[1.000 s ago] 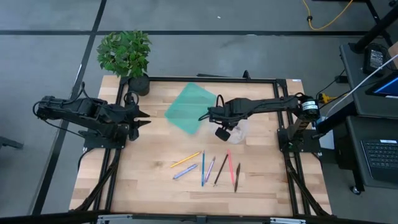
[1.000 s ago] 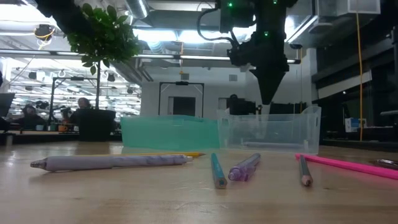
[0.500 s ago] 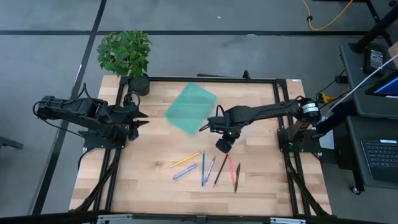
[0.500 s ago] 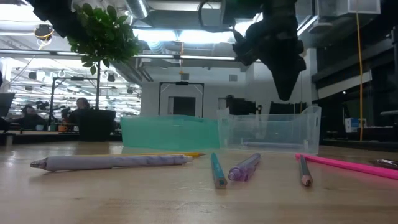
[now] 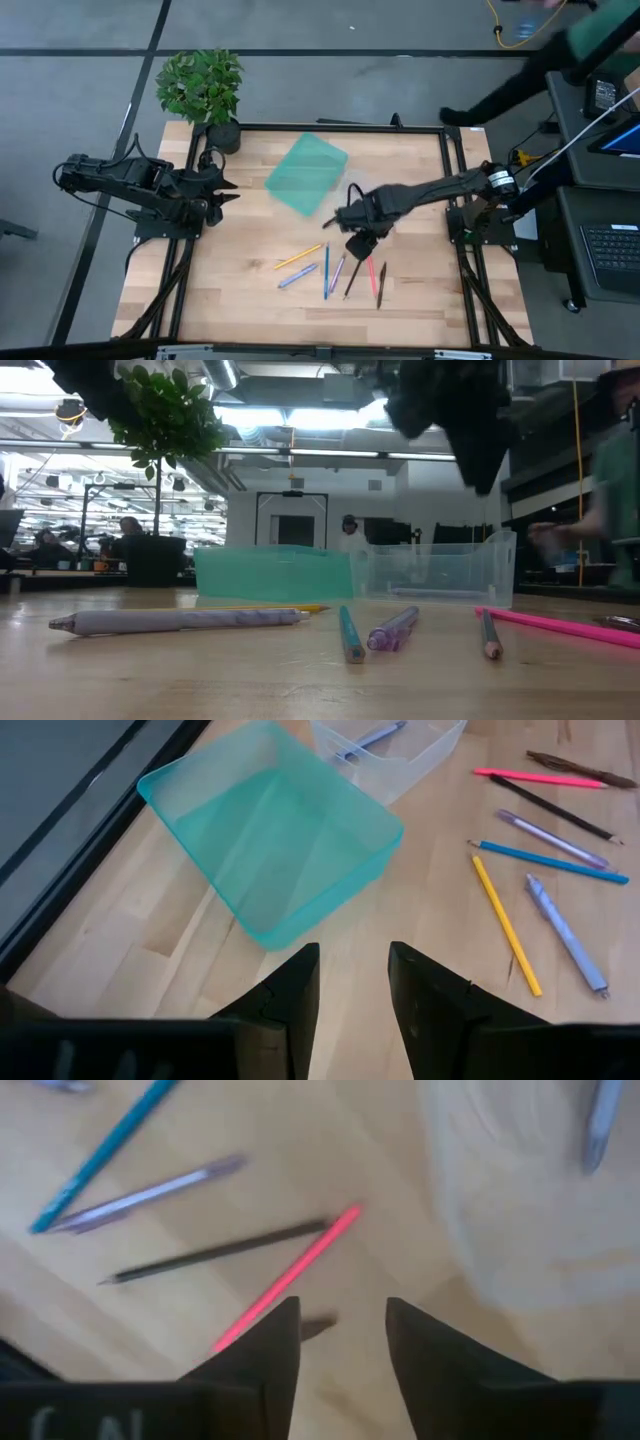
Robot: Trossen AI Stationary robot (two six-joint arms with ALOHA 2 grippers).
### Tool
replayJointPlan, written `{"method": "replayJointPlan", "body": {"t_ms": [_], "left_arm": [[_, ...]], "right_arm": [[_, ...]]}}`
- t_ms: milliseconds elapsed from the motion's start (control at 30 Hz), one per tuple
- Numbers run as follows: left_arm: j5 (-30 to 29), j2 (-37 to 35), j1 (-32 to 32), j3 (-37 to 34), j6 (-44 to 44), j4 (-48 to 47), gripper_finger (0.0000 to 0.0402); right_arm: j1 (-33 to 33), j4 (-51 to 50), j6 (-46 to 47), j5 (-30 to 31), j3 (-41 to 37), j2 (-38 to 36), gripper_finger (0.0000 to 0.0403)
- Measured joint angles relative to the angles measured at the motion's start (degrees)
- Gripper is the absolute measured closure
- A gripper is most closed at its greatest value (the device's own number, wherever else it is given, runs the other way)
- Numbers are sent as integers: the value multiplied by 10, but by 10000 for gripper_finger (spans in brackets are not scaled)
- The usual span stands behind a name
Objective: Sort pens & pencils
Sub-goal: Put the brown pen into the transparent bin
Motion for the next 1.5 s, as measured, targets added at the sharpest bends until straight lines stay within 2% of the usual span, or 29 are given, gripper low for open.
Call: {"method": "replayJointPlan", "body": {"t_ms": [133,300,433,533,700,1067,1500], "left_arm": [[0,0,0,0,-18,-8,286],[0,0,0,0,-19,-22,286],[0,0,0,0,-18,-22,286],[-1,0,0,0,-18,-27,286],[-38,0,0,0,-13,-37,286],[-119,0,0,0,-12,-77,286],[-121,0,0,0,2,-76,286]], "right_arm": [[72,12,144,14,17,0,259],[164,58,337,43,-8,0,260],[205,97,465,59,-33,0,256],[219,134,526,62,-51,0,250],[222,180,584,65,-87,0,245],[223,194,661,55,-145,0,245],[223,250,676,55,-206,0,245]]}}
